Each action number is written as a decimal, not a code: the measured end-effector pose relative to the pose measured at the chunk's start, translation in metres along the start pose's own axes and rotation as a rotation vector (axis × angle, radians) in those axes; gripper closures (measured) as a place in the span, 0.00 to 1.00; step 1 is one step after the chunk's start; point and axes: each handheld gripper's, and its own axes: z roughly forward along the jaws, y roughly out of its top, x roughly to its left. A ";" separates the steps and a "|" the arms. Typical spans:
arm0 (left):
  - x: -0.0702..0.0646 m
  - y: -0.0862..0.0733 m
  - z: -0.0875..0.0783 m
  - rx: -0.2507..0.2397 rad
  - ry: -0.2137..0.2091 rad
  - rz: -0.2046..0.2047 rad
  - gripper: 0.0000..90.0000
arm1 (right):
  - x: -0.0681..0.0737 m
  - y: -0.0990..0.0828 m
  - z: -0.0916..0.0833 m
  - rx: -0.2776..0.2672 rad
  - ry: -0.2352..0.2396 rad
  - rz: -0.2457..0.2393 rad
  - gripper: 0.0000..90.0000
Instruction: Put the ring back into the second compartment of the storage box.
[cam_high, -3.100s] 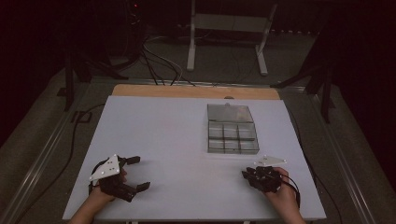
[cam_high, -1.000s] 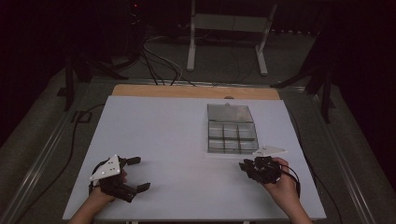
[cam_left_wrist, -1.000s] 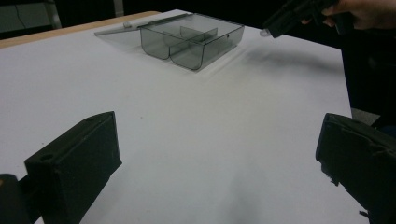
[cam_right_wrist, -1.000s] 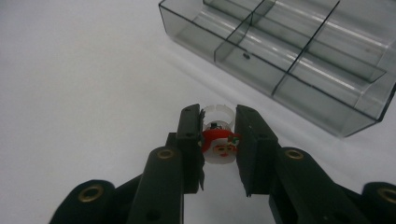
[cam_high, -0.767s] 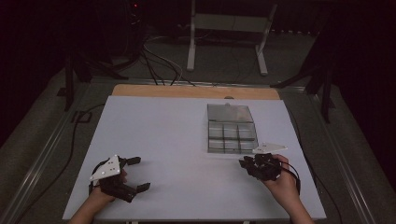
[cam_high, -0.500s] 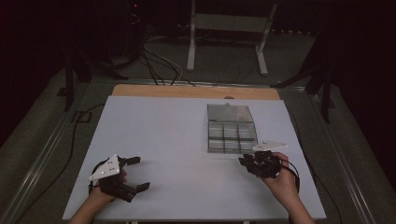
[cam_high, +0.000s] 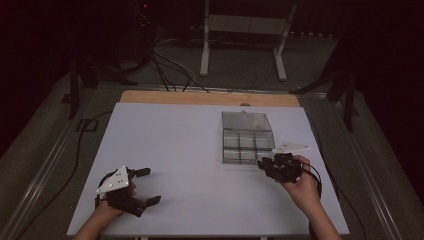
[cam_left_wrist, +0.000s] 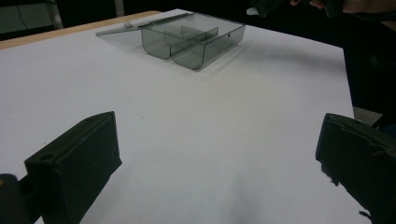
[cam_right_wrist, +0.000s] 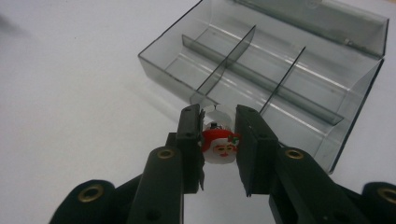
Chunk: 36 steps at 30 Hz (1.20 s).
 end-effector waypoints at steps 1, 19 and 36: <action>0.000 0.000 0.000 0.000 0.001 -0.001 0.01 | -0.001 0.001 0.000 -0.003 -0.001 0.001 0.80; 0.000 0.000 0.001 0.007 0.001 0.000 0.01 | -0.013 0.017 0.005 -0.009 -0.006 0.016 0.80; -0.001 0.000 0.001 0.011 0.001 0.002 0.01 | -0.023 0.034 0.010 -0.023 -0.013 0.025 0.80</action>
